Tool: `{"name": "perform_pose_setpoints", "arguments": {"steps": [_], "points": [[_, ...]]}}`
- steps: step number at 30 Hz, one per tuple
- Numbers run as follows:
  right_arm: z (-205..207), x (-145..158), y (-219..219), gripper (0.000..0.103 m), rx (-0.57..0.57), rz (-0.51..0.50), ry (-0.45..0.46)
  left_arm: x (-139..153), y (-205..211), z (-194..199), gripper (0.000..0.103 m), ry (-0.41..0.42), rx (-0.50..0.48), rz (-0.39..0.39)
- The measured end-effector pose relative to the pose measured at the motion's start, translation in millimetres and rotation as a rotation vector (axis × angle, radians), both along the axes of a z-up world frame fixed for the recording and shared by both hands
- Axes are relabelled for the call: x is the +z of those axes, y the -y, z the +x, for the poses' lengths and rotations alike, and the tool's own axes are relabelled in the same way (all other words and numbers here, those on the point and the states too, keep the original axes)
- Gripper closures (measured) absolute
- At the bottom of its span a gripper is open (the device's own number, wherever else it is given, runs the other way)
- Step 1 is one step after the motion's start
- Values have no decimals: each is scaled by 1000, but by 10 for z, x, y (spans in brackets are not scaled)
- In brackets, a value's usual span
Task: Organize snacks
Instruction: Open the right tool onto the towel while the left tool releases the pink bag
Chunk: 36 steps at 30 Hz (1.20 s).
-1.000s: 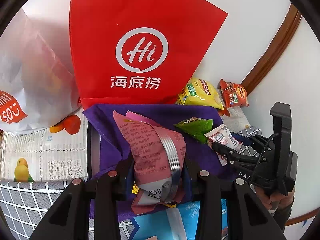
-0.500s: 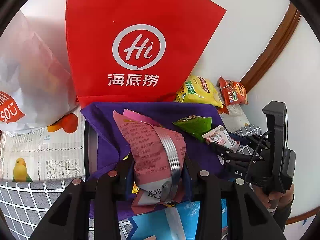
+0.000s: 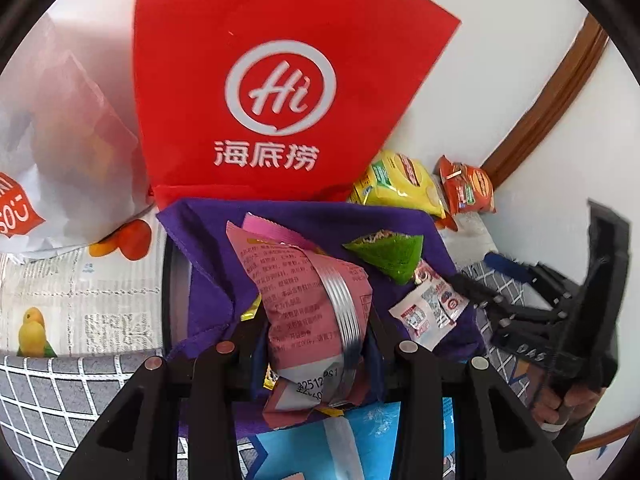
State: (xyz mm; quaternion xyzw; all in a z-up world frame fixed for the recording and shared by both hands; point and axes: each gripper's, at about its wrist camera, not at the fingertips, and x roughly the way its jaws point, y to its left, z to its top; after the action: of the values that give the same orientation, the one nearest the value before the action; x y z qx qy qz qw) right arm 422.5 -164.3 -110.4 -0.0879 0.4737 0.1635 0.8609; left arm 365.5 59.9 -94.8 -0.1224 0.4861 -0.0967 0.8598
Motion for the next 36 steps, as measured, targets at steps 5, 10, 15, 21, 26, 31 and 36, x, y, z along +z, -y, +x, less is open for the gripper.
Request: {"name": "perform_pose_setpoints", "arguments": {"steps": [5,10,15,21,26,31,36], "points": [[-36,107,72,33,-11,16,26,-183,186,61,66,-62,-39,17],[-46,171,135,33,-26,27,40,-284,286,83,66,-95,-41,57],[-40,179,171,33,-42,27,46,-283,309,84,66,-79,-38,45],[-45,168,156,33,-39,26,45,-267,289,98,65,-54,-17,15],[-45,147,124,33,-33,19,41,-298,259,120,63,-72,1,17],[-46,136,121,33,-32,17,40,-332,229,141,56,-93,15,0],[-52,126,118,33,-32,16,38,-242,229,116,33,-45,42,9]]}}
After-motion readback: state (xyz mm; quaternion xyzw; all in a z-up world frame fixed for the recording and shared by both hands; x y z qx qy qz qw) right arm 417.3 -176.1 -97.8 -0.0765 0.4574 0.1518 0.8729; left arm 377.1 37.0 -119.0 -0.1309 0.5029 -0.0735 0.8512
